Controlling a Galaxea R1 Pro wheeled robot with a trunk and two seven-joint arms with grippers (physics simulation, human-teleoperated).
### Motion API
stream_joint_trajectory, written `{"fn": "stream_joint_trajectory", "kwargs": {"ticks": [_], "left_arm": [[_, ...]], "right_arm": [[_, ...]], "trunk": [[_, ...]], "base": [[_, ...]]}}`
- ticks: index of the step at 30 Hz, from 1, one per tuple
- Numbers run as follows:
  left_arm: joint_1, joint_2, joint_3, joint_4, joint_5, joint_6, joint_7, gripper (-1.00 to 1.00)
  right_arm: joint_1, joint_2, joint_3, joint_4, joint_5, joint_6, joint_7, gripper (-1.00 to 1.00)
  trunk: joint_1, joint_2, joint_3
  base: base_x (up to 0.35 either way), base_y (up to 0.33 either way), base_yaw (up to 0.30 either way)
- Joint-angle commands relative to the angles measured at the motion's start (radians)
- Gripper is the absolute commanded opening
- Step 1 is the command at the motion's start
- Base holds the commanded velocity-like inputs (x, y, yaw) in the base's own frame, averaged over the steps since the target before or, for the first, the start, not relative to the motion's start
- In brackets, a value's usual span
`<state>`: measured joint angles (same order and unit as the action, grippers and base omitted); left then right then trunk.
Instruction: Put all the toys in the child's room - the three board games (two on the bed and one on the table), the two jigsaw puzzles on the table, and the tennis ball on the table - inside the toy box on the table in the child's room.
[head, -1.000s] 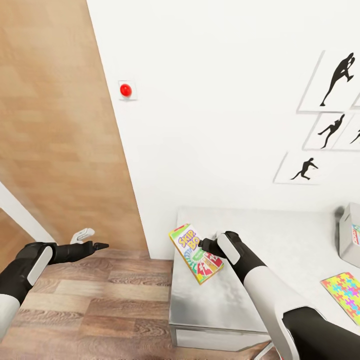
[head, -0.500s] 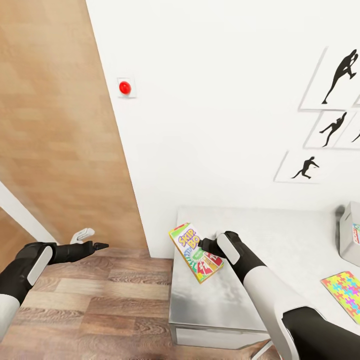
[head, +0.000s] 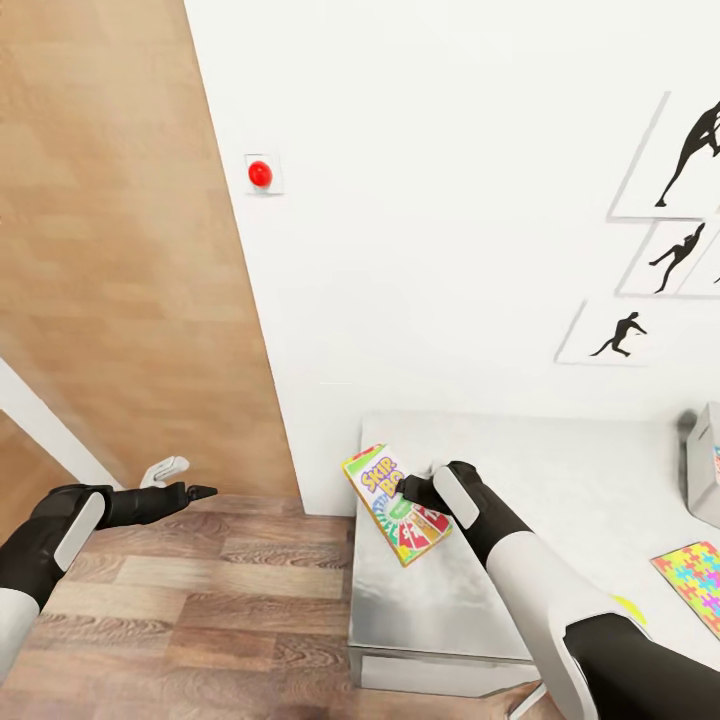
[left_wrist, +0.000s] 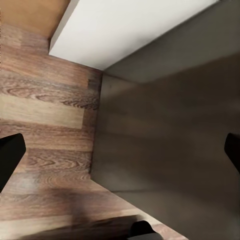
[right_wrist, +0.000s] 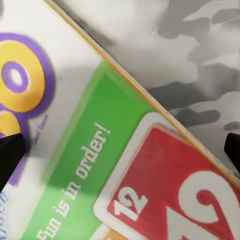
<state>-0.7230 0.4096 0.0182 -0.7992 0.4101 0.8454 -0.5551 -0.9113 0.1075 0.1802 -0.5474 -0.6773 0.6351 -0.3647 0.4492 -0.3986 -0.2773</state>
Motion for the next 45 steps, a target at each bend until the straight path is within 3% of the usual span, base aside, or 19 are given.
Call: {"fn": "stream_joint_trajectory", "kwargs": {"ticks": [1, 45], "left_arm": [[-0.001, 0.000, 0.002, 0.000, -0.001, 0.006, -0.003, 1.00], [-0.001, 0.000, 0.002, 0.000, 0.000, 0.005, -0.004, 1.00]], "right_arm": [[0.000, 0.000, 0.005, 0.006, -0.019, 0.001, -0.008, 1.00], [0.000, 0.005, 0.007, 0.006, -0.015, 0.001, -0.008, 1.00]], "trunk": [[0.001, -0.001, -0.002], [0.001, -0.001, -0.002]], "base": [[0.000, 0.105, 0.000], [-0.007, 0.065, 0.000]]}}
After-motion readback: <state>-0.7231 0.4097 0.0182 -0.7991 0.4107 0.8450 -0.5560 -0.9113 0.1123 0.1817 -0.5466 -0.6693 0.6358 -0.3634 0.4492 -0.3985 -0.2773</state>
